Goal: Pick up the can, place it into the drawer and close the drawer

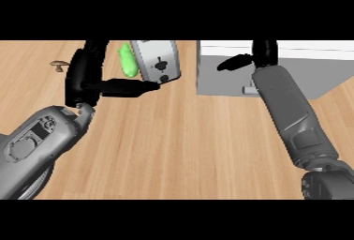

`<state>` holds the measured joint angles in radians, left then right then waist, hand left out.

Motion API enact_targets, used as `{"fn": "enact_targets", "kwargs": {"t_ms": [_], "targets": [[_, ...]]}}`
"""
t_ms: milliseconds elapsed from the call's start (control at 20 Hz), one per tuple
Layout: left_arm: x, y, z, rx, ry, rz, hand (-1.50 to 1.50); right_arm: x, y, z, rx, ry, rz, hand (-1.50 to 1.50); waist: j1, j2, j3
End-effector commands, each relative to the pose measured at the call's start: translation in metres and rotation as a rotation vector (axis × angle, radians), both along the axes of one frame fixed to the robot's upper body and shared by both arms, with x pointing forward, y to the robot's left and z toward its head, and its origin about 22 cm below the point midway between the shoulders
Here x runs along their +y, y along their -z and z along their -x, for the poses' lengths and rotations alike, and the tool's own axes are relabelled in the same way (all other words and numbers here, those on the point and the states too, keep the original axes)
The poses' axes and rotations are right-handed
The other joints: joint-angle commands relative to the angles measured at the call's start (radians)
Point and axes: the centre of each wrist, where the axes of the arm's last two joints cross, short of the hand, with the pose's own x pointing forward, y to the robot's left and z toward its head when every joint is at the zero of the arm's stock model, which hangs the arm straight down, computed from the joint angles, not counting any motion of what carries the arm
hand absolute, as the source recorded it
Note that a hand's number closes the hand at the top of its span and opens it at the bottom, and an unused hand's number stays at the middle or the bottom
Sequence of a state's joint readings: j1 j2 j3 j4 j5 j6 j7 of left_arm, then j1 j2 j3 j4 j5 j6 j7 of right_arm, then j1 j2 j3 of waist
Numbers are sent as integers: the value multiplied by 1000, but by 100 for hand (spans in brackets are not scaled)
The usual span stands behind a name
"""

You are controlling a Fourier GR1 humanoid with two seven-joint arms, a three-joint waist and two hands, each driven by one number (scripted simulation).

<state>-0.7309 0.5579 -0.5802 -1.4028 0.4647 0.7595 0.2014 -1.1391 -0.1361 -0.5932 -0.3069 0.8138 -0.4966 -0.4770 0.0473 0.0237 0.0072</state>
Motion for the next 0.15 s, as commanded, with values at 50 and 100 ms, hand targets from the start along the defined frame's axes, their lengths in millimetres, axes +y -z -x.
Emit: {"fn": "enact_targets", "kwargs": {"t_ms": [50, 100], "targets": [[11, -4, 3, -2, -5, 12, -150, 33, -26, -7, -31, -23, -212, -150, 2, -11, -6], [1, 17, 10, -13, -21, 9, -150, 13, -24, -8, -40, -21, -208, -150, 1, -8, -6]]}}
